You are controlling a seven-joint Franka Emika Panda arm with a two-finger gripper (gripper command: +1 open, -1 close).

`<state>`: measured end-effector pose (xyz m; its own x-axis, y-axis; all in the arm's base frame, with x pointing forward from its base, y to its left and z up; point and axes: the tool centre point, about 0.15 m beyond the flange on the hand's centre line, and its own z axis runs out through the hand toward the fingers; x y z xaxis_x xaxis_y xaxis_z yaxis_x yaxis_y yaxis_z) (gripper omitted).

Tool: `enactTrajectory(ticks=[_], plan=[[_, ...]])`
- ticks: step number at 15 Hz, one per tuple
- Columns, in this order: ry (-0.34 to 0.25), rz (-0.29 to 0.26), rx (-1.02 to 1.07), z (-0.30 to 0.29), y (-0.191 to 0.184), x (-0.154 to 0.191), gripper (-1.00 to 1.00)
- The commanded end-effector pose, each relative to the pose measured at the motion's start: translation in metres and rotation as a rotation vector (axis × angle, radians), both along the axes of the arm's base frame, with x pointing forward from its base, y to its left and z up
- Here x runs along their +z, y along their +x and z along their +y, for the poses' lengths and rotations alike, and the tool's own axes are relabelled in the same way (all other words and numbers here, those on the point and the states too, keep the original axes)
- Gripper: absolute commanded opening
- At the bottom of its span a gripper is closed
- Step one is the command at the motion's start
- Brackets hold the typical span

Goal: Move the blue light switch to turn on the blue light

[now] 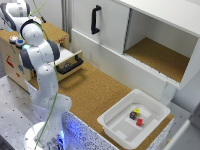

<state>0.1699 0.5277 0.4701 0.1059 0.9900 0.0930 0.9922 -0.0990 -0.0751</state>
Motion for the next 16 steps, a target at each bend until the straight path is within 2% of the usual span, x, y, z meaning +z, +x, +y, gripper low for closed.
enactTrajectory(ticks=[1,3,8,13,16], plan=[[-0.082,0.152,-0.007,0.01,0.004,0.001,-1.0],[-0.078,0.211,-0.018,0.008,0.007,-0.004,-1.0],[-0.094,0.266,-0.018,0.007,0.011,-0.008,-1.0],[-0.105,0.228,-0.023,0.009,0.01,-0.009,-1.0],[-0.121,0.231,-0.004,0.01,0.004,-0.011,-1.0]])
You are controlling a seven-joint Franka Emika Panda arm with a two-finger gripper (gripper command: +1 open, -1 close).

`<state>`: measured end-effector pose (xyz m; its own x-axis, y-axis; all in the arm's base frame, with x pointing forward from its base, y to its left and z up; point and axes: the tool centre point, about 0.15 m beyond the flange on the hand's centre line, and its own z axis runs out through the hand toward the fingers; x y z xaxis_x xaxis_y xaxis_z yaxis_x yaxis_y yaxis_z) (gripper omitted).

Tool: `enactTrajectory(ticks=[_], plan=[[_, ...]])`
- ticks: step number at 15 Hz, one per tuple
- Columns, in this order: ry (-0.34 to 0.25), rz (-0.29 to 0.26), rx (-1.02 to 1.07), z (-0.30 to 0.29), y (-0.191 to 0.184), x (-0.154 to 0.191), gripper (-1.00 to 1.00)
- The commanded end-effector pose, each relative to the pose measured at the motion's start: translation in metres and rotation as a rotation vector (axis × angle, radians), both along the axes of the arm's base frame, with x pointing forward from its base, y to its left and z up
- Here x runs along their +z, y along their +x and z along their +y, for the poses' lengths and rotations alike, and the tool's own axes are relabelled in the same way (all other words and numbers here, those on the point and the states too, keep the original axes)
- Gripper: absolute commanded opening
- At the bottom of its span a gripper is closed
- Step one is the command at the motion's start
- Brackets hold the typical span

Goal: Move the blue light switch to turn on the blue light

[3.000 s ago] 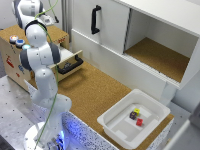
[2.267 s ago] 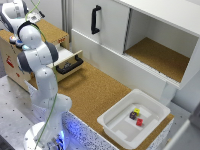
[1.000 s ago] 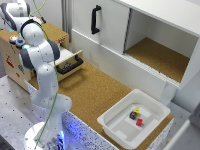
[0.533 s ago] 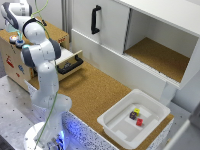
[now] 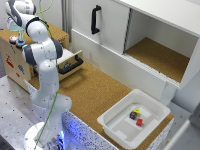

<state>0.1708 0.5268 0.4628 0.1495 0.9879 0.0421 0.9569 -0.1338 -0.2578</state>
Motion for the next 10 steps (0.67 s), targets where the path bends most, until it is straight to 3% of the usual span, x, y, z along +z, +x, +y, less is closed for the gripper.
enactTrajectory(ticks=[1,5,6,7,10], plan=[[-0.092,0.043,0.039,0.011,0.001,-0.004,-1.0],[-0.106,0.019,0.051,0.011,-0.009,-0.007,-1.0],[-0.111,-0.003,0.051,0.011,-0.012,-0.009,-1.0],[-0.126,-0.061,0.07,0.009,-0.015,-0.013,-1.0],[-0.055,-0.077,-0.014,0.008,-0.014,-0.001,-1.0]])
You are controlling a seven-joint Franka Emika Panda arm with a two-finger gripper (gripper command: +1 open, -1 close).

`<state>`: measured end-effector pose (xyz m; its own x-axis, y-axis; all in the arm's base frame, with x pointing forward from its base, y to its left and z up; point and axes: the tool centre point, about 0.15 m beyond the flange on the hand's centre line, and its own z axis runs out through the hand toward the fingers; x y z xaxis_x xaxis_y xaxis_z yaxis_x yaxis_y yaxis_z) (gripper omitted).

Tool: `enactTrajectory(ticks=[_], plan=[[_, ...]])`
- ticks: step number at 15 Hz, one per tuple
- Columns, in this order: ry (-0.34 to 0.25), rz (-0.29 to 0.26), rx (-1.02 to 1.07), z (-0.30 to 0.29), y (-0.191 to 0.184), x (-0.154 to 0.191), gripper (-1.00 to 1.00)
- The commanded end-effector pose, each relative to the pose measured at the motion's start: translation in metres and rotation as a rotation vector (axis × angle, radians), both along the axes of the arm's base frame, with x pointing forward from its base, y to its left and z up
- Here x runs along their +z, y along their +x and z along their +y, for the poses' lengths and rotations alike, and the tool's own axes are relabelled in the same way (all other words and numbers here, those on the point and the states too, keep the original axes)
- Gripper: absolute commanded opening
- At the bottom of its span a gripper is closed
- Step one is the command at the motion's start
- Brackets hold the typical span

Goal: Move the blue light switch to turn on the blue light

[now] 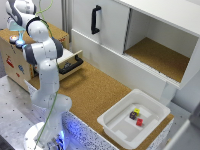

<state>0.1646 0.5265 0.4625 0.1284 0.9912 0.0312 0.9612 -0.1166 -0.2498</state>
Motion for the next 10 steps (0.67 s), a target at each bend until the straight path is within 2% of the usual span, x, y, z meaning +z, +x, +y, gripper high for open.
enactTrajectory(ticks=[1,3,4,5,7,9,10], plan=[[-0.008,-0.113,-0.059,0.008,-0.008,0.014,1.0],[0.024,-0.228,-0.091,0.005,-0.01,0.055,1.0],[0.028,-0.268,-0.099,0.001,-0.013,0.079,1.0],[0.028,-0.286,-0.103,0.0,-0.015,0.094,1.0],[0.017,-0.323,-0.085,0.0,-0.022,0.102,1.0],[-0.014,-0.333,-0.09,0.004,-0.024,0.091,1.0],[-0.02,-0.32,-0.1,0.005,-0.023,0.085,1.0]])
